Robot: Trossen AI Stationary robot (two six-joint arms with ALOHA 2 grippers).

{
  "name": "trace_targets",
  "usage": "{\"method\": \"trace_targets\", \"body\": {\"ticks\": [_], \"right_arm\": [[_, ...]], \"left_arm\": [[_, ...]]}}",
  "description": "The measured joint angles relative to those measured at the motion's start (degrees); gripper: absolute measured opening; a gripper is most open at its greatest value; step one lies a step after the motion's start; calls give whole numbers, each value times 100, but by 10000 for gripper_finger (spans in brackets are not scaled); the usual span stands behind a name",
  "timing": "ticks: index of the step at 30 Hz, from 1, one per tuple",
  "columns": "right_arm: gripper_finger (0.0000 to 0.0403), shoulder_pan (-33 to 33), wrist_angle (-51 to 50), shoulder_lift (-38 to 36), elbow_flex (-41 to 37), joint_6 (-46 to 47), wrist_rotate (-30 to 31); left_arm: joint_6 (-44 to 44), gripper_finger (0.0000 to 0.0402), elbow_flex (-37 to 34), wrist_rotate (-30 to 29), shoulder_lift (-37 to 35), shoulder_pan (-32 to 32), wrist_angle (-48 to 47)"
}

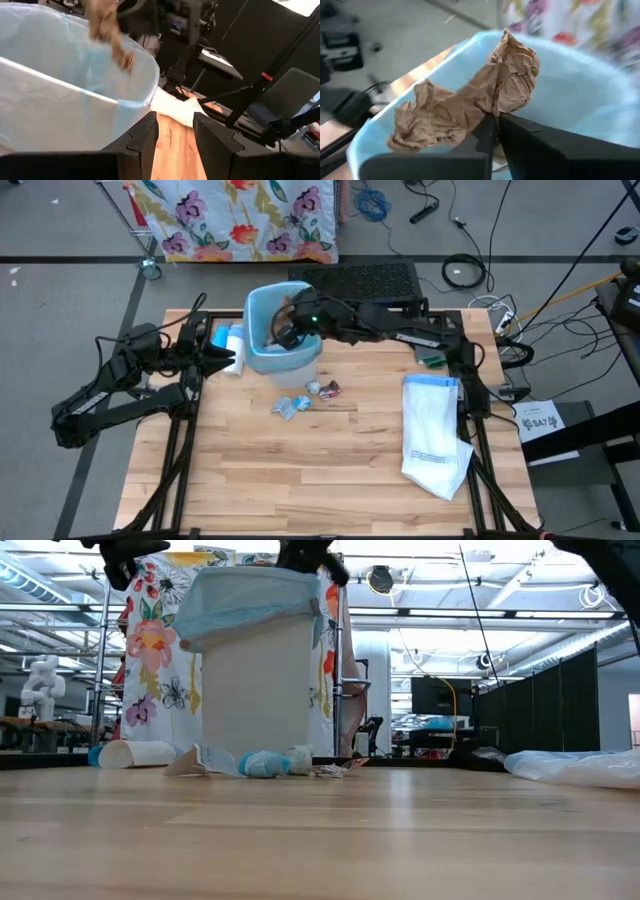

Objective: Place trash/remove bag and relplace
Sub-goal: Put the brown napkin into the white trash bin, then put the white paper into the white trash bin

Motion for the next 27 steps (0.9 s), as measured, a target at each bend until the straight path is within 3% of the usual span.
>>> {"method": "trace_targets", "body": {"ticks": [5, 14, 21, 27], "right_arm": [[77, -226, 13, 99, 0, 278, -1076], [165, -316, -33, -183, 7, 313, -1167], [182, -266, -641, -478, 7, 964, -1208], [179, -55, -1805, -942, 7, 1303, -1169]], "left_arm": [[40, 130, 0, 2, -1, 0, -81], [47, 130, 0, 2, -1, -2, -406], [565, 130, 352, -61, -13, -2, -894], [931, 130, 1139, -1049, -13, -1, -1962]]}}
